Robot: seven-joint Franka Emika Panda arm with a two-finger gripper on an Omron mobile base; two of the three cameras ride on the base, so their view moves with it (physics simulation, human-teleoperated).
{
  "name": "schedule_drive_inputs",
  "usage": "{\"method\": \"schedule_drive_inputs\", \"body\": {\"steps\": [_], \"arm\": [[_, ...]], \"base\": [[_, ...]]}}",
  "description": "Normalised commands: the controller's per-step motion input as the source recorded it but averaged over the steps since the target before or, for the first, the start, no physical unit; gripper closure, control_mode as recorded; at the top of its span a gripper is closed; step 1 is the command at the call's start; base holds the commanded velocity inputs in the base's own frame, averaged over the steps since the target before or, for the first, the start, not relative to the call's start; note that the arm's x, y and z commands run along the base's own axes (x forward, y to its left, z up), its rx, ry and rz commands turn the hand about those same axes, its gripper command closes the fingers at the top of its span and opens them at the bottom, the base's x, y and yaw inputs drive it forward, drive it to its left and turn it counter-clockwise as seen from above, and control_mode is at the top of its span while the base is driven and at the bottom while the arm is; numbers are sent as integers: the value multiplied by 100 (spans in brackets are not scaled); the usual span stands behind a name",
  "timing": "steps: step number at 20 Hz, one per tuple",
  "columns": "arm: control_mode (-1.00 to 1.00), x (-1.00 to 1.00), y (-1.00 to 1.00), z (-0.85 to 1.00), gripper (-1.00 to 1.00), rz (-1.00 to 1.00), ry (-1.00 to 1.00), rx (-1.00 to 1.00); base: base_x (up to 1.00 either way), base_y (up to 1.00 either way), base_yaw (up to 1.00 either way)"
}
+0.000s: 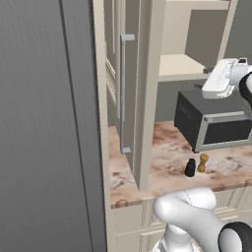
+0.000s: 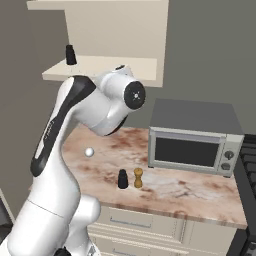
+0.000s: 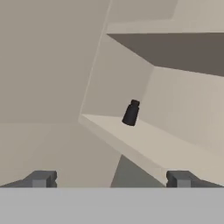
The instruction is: There are various items on the counter. Only move the condiments/shakers into the cabinet.
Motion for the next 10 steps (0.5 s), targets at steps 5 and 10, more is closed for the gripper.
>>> {"method": "schedule_drive_inputs", "body": {"steps": [5,10], "arm": [[-100,-46,-77,-50,-100,8,0,0],[-100,-19,-61,-55,-100,6,1,0]], "base": [[0,0,0],[0,0,0]]}}
